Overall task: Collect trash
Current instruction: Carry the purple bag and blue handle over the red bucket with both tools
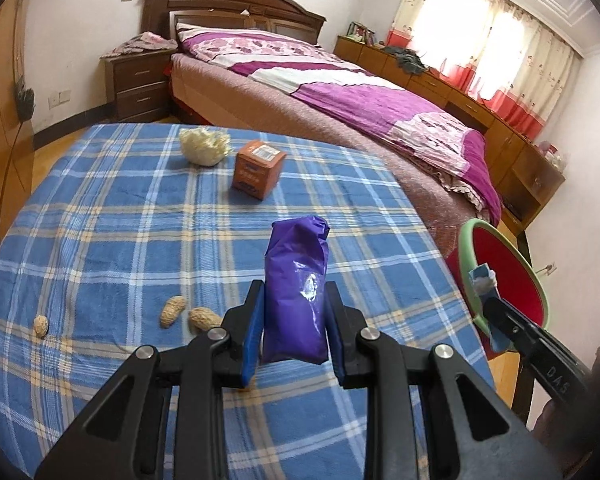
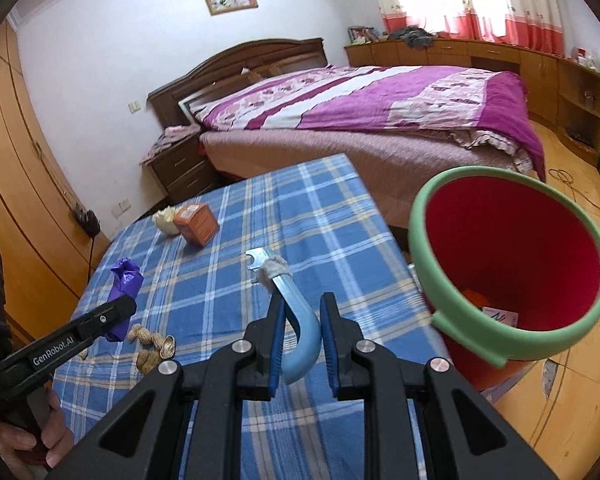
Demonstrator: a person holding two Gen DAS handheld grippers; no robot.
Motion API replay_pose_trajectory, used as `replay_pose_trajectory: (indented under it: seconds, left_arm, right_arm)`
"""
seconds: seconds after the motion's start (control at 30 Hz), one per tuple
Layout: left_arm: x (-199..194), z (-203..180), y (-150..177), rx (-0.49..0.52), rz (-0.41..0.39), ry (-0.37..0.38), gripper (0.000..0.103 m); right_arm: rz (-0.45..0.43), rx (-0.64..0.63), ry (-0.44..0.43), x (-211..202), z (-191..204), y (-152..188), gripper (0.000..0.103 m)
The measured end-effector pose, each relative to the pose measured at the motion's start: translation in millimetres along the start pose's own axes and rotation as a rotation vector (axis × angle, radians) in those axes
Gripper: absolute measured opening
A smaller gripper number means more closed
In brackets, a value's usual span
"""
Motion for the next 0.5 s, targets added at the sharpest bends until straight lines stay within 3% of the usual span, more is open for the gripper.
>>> replay_pose_trajectory:
  seconds: [0.5]
  left_arm:
    - [-8,-71,17,0.092,0.043,0.111,0.029]
  right_arm:
    - [-0.076,0.085,0.055,-42,-58,-2,0.020]
Point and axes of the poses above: each gripper's, at about its wrist camera, not at the fingertips, and x roughly the way its jaws point, z to its left, y to its underside, the point moved 9 cm from there along x, roughly the way its jaws point, and after that the axes turned 13 degrees about -x, right-handed, at the moved point
